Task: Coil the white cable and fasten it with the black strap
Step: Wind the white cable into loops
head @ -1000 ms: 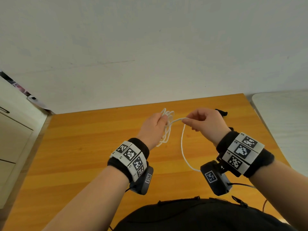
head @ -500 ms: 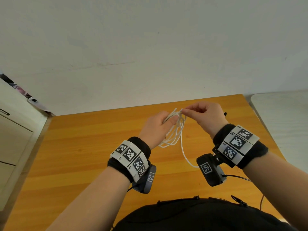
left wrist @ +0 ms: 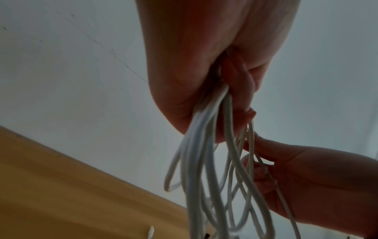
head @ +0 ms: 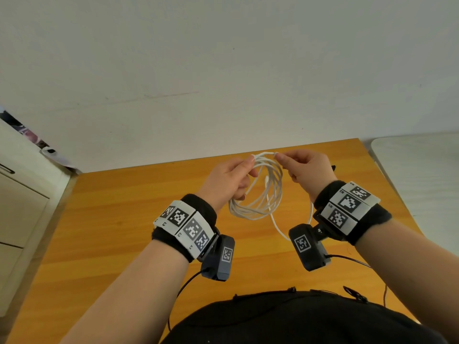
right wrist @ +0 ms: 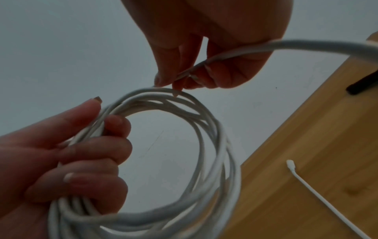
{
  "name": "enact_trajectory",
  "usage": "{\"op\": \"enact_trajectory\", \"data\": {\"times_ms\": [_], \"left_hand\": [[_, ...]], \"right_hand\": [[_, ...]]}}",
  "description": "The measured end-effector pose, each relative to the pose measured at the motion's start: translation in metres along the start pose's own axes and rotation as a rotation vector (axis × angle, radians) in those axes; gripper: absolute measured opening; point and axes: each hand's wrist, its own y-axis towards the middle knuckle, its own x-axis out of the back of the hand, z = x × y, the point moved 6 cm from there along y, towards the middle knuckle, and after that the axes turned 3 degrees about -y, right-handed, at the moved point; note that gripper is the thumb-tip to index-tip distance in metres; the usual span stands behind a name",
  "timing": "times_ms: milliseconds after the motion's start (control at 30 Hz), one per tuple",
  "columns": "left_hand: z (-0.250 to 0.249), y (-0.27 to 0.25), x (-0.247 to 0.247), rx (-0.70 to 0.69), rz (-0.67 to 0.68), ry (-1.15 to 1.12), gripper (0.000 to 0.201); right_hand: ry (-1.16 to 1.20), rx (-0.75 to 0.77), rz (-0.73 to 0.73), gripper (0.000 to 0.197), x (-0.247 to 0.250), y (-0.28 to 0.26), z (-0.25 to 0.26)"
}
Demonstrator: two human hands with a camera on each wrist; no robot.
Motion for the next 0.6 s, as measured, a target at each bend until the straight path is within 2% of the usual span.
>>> {"op": "enact_trajectory", "data": {"times_ms": [200, 367, 500, 600], "left_hand": [[-0.003, -0.003, -0.001, 0.027, -0.019, -0.129, 0.034], [0.003, -0.005, 0.001, 0.077, -0.033, -0.256, 0.040], [0.006, -0.006, 0.011, 0.143, -0.079, -0.503, 0.041], [0.005, -0.005, 0.020, 0.156, -0.116, -0.675, 0.041]], "right_hand": [[-0.006, -0.016, 0.038, 0.020, -0.004, -0.002, -0.002], [0.029, -0.083, 0.084, 0.014, -0.009, -0.003, -0.010], [0.030, -0.117, 0.084, 0.011, -0.006, -0.005, -0.022], [0.028, -0.162, 0.076, 0.017, -0.005, -0.007, -0.034]]}}
